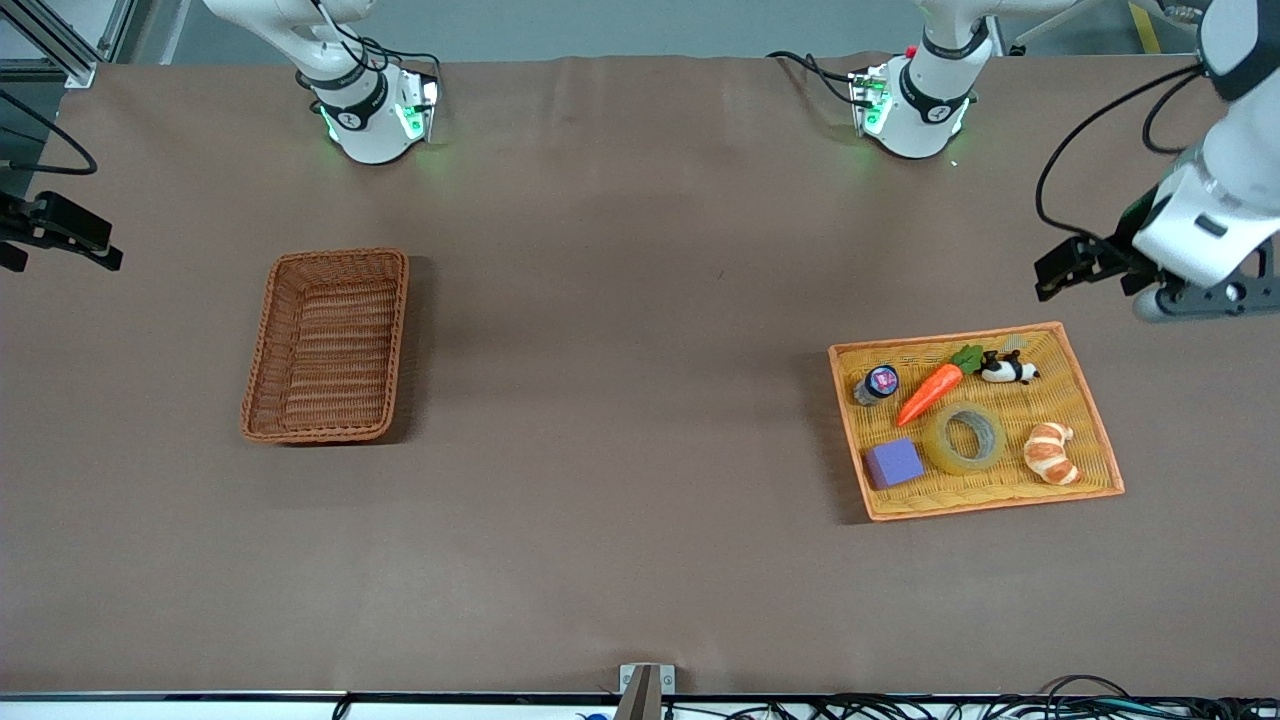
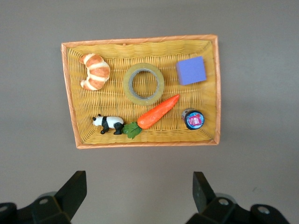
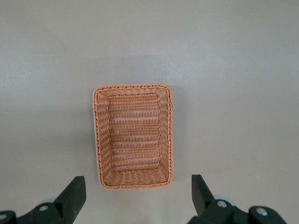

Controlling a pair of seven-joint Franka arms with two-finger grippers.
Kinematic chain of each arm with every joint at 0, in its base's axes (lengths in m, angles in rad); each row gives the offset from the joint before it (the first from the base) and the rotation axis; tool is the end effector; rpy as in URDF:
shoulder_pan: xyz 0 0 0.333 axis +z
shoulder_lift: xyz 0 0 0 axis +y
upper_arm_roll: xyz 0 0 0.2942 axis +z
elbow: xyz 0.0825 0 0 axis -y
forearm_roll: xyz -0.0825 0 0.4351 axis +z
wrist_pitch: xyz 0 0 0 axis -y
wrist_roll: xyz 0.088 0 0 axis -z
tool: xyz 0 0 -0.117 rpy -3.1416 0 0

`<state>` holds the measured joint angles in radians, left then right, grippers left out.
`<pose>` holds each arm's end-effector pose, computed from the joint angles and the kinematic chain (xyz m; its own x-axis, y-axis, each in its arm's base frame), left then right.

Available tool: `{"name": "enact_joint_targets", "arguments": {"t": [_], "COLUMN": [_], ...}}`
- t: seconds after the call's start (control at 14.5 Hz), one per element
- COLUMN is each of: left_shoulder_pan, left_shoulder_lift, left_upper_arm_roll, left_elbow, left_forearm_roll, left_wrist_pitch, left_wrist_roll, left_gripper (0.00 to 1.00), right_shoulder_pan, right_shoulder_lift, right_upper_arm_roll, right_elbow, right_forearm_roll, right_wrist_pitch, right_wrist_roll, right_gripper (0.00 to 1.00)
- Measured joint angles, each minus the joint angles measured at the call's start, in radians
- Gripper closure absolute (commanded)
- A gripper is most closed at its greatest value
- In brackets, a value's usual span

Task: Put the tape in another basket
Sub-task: 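Reach the left gripper down over the yellow tape roll in the tray, then close the left gripper on the tape roll's rim and lift it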

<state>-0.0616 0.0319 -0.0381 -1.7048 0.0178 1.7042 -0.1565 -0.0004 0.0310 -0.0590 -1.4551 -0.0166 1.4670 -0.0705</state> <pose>0.6159 -0.0595 0.5142 0.9981 0.0544 -0.0295 0.0538 -0.9983 -0.0212 0.6027 -0.0374 0.6249 0.9998 0.0094 -0.0203 0.0097 -0.9998 0.0170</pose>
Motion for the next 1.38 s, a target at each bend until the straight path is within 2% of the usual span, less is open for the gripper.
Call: {"name": "enact_joint_targets", "arguments": {"t": [0.48, 0.76, 0.96, 1.17, 1.38], "left_shoulder_pan": [0.076, 0.066, 0.081, 0.117, 0.115], "left_shoulder_lift": [0.242, 0.373, 0.453, 0.512, 0.541], "left_upper_arm_roll": [0.002, 0.000, 0.002, 0.001, -0.005], "left_elbow": [-0.092, -0.098, -0.097, -0.093, -0.076], "left_forearm_roll": [0.001, 0.012, 0.090, 0.097, 0.097], "left_wrist_pitch": [0.298, 0.375, 0.464, 0.542, 0.554], "left_wrist_roll": [0.018, 0.018, 0.018, 0.018, 0.011], "left_gripper": [0.00, 0.00, 0.00, 0.00, 0.03], "right_shoulder_pan": [0.001, 0.003, 0.003, 0.003, 0.003], "right_shoulder_lift": [0.000, 0.000, 0.000, 0.000, 0.000], "right_upper_arm_roll": [0.000, 0.000, 0.000, 0.000, 0.000], "right_elbow": [0.000, 0.001, 0.001, 0.001, 0.001], "right_forearm_roll": [0.000, 0.000, 0.000, 0.000, 0.000], "right_wrist_pitch": [0.000, 0.000, 0.000, 0.000, 0.000], "right_wrist_roll": [0.000, 0.000, 0.000, 0.000, 0.000], "right_gripper": [0.00, 0.00, 0.00, 0.00, 0.00]}}
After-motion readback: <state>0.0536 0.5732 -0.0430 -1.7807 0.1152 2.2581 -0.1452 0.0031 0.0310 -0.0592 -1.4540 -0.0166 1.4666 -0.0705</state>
